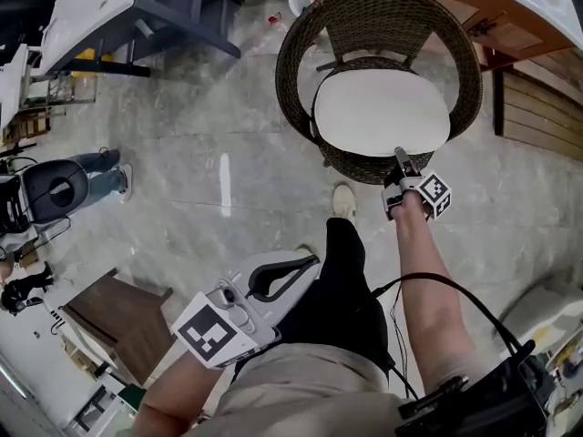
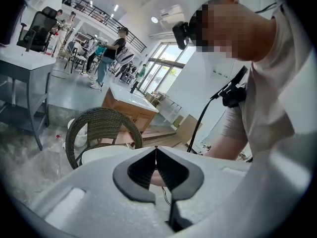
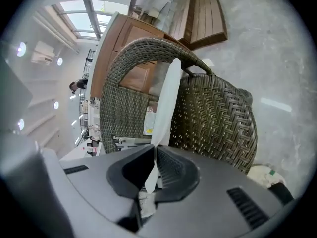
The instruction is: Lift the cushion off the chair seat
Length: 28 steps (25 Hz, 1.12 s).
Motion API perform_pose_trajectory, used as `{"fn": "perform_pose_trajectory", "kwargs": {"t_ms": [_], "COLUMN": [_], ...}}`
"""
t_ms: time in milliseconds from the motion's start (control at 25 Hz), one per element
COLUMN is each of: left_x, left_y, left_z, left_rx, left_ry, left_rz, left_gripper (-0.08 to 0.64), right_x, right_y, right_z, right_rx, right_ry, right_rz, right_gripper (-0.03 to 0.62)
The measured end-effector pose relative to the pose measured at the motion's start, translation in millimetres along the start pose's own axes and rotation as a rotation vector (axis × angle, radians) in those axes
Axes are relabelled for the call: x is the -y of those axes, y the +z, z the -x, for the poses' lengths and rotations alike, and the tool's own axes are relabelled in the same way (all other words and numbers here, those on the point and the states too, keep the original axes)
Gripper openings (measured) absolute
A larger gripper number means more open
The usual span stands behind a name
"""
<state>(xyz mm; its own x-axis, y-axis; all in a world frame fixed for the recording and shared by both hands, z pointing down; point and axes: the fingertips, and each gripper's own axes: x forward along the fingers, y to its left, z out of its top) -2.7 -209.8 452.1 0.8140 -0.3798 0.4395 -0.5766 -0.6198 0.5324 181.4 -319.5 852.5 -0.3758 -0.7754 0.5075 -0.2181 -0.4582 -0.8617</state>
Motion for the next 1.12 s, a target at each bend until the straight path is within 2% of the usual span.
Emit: {"fn": "perform_pose_trajectory", "kwargs": {"t_ms": [120,280,480,1120], "left_x": [10,24,46,100], "left_y": [4,15,17,-14], "left_z": [15,39,76,203], "left_rx": [0.024,0.097,0.156,0.279], "left_ry": [0.003,0.014,0.001,-0.048], "left_rz": [-0.028,-0.078,-0.094,-0.141], "left_gripper": [0.008,0.008,0.008,0.008], "right_x": [-24,-56,-92,-198], "right_y": [-3,-11,-26,-111], "right_z": [12,31,67,255], "right_rx": [0.004,0.012,0.016,0.047], "right_ry": [0.037,0.071,0.11,0.25], "right_rz": [0.016,0.043,0.094,0.181], "right_gripper": [0.025,0.023,0.023,0.023]}}
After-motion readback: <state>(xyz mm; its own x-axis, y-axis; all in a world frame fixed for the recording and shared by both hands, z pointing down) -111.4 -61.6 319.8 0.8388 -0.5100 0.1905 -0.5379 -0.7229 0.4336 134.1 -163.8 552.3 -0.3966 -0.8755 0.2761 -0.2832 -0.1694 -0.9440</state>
